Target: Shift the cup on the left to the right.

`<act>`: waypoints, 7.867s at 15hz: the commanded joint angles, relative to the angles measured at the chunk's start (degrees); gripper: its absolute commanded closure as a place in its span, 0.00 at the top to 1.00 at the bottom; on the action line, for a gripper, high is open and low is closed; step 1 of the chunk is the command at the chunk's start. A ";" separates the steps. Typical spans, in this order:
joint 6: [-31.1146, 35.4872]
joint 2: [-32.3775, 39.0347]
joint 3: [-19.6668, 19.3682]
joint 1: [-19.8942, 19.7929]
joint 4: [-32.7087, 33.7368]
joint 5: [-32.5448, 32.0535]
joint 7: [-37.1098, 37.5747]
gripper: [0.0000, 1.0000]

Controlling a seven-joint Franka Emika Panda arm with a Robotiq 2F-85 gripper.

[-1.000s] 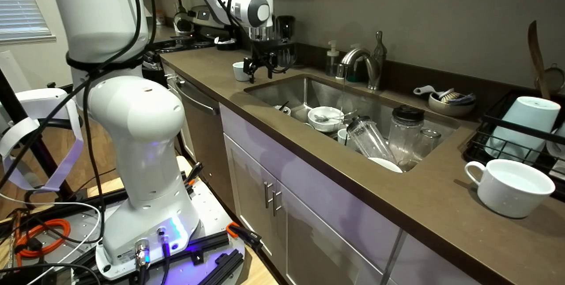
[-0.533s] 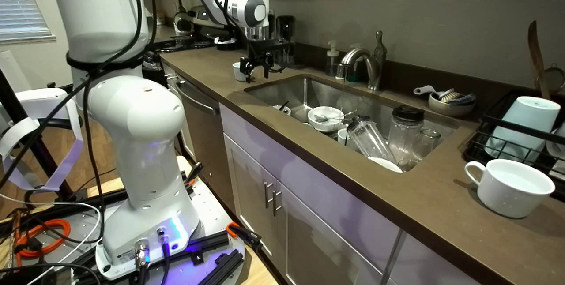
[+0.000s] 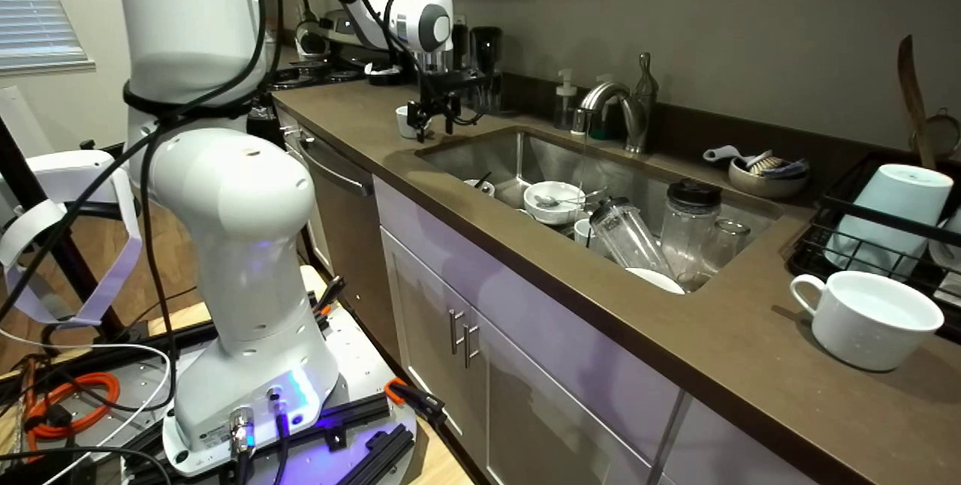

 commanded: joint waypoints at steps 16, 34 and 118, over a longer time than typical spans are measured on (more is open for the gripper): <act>-12.45 13.85 1.29 5.59 21.57 -9.72 9.17 0.78; -13.82 14.77 1.54 5.71 24.52 -9.40 8.92 0.43; 1.04 -15.99 -11.00 -9.49 -16.10 -5.53 37.28 0.05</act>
